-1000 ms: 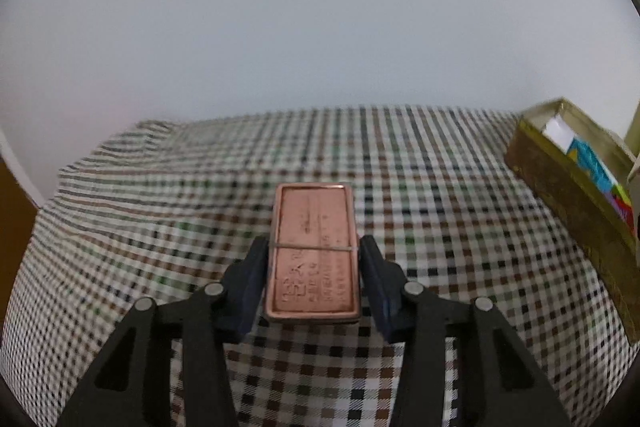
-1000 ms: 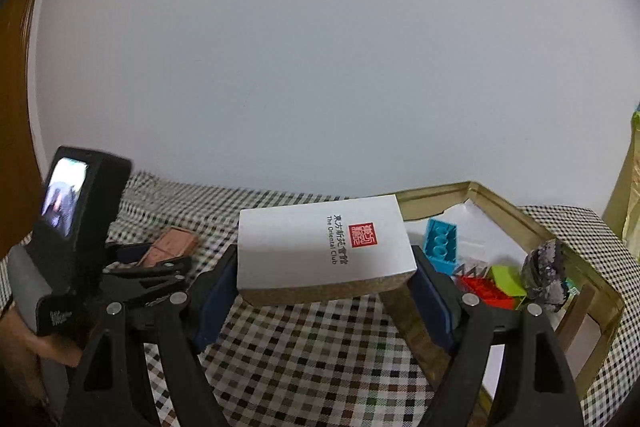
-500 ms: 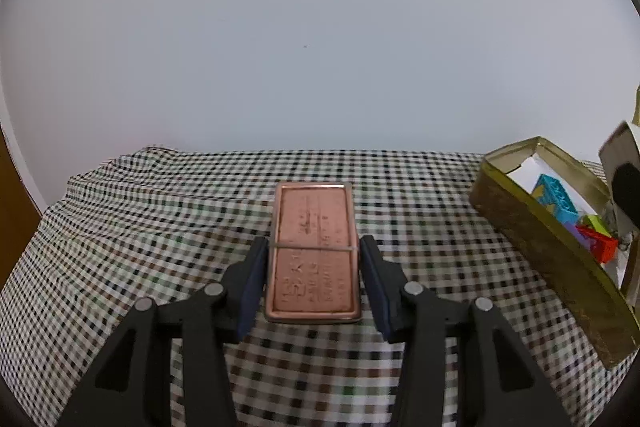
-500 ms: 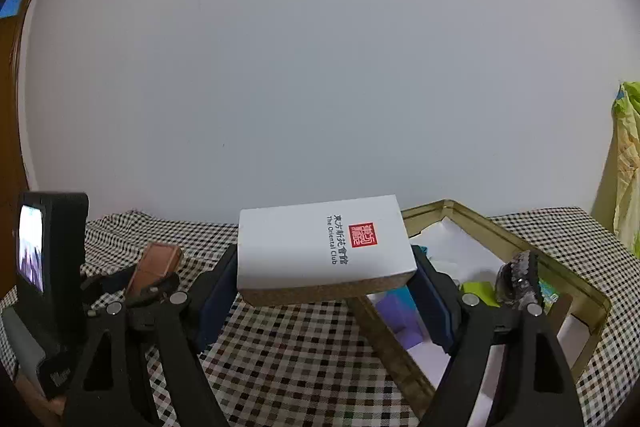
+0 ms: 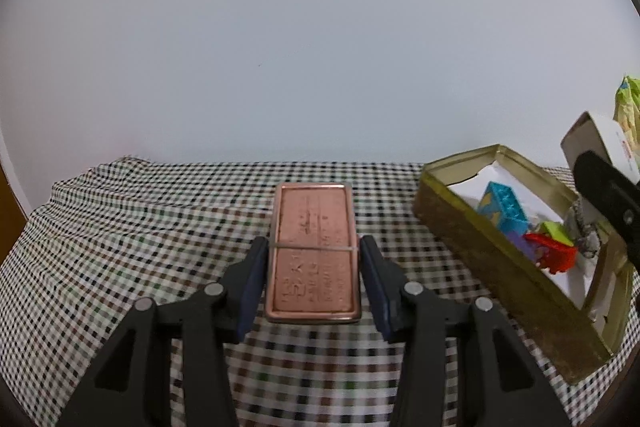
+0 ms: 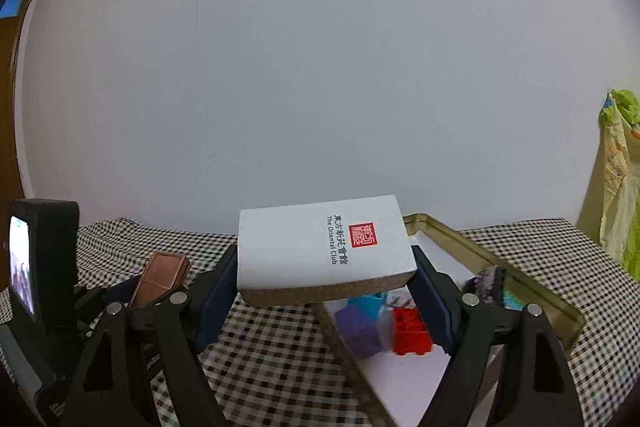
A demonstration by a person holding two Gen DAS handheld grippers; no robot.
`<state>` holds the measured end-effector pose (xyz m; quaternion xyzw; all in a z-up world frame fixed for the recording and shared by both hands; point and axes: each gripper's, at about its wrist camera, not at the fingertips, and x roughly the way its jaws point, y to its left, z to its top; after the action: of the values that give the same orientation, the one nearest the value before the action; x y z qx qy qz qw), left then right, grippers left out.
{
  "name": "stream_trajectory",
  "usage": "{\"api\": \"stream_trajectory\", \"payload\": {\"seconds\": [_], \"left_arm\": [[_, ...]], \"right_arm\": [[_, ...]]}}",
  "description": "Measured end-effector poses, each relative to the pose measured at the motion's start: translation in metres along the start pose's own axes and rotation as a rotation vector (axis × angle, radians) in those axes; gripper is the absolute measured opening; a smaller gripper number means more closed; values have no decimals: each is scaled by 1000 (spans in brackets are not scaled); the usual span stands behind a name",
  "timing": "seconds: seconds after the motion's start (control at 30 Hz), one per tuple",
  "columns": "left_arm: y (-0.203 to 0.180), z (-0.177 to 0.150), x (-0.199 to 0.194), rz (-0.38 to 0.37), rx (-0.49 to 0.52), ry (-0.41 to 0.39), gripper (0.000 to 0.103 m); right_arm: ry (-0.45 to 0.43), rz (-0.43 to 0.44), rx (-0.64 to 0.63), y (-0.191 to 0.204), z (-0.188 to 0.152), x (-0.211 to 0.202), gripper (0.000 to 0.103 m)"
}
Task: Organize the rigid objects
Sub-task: 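Lift the copper bar and white box and carry them over the tray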
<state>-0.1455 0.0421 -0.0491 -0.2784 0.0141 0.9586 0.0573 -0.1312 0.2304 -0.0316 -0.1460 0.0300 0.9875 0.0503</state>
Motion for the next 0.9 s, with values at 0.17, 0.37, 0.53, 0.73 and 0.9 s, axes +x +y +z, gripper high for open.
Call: {"api": "stream_trajectory", "payload": {"seconds": [0.17, 0.37, 0.53, 0.73, 0.9], "left_arm": [[-14, 1, -4, -35, 0, -6, 46], [-33, 8, -12, -61, 10, -35, 46], [-49, 13, -18, -89, 32, -57, 46], [-65, 20, -24, -120, 47, -79, 46], [-78, 28, -28, -142, 58, -102, 46]], "right_arm": [[-4, -18, 9, -9, 0, 3, 82], [-18, -60, 18, -23, 2, 3, 82], [-17, -92, 56, -35, 0, -9, 82], [-36, -125, 76, -45, 5, -17, 82], [-50, -173, 47, -54, 3, -18, 82]]}}
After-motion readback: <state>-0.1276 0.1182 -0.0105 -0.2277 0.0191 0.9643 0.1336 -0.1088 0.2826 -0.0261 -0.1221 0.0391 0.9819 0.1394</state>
